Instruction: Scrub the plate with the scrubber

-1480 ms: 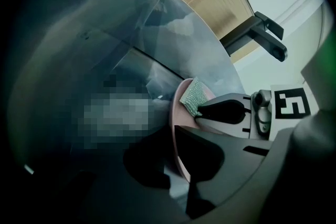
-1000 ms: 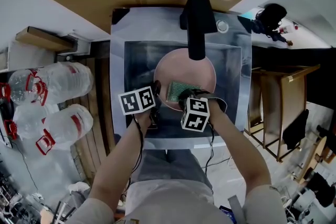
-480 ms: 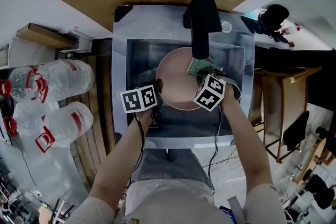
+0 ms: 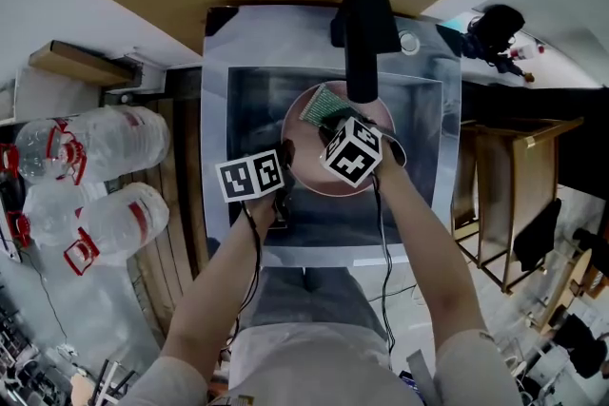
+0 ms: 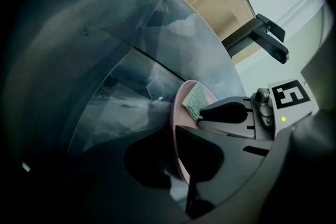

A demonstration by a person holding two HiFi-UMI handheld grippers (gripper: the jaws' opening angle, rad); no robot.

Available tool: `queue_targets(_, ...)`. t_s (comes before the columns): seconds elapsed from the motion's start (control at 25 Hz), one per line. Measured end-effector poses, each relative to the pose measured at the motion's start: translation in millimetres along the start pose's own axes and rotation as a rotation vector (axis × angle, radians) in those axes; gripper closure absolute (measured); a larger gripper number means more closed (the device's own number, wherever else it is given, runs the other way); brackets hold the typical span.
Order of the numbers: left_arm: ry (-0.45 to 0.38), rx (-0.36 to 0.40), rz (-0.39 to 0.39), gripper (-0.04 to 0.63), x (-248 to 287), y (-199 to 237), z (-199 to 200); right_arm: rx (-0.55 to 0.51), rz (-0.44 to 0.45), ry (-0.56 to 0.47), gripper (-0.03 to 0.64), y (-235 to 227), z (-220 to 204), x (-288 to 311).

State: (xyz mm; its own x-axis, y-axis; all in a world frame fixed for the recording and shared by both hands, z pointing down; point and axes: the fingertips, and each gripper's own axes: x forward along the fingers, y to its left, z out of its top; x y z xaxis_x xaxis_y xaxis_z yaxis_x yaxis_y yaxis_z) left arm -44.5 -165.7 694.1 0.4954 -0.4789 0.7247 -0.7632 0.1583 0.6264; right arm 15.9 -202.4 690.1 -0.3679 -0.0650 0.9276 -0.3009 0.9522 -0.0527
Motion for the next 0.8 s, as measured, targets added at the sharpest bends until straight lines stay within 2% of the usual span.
queue_targets(0.24,0.0,-0.004,0.0,0.561,-0.4,-0.6,0.2,-0.178,0.078,0.117,0.528,56.5,-17.0,-3.2)
queue_targets(0.44,-0.001,-0.006,0.002,0.561,0.6,0.3,0.4,-0.247,0.227,0.196,0.528,98.8,-51.0,-15.8)
queue_targets(0.56,0.008,-0.008,-0.003,0.561,1.5,0.5,0.1,-0.234,0.288,0.249,0.529,107.0,-71.9,-23.3)
queue_targets(0.64,0.011,-0.005,-0.005,0.561,2.3,0.6,0.9,-0.201,0.288,0.278,0.529,96.8,-81.9,-26.5)
queue_targets(0.72,0.011,-0.001,-0.006,0.561,3.4,-0.4,1.3,-0.145,0.252,0.301,0.53,77.0,-89.1,-29.2)
queue_targets(0.8,0.013,0.003,-0.007,0.561,3.2,-1.0,-0.6,-0.086,0.175,0.311,0.529,53.3,-93.9,-31.2)
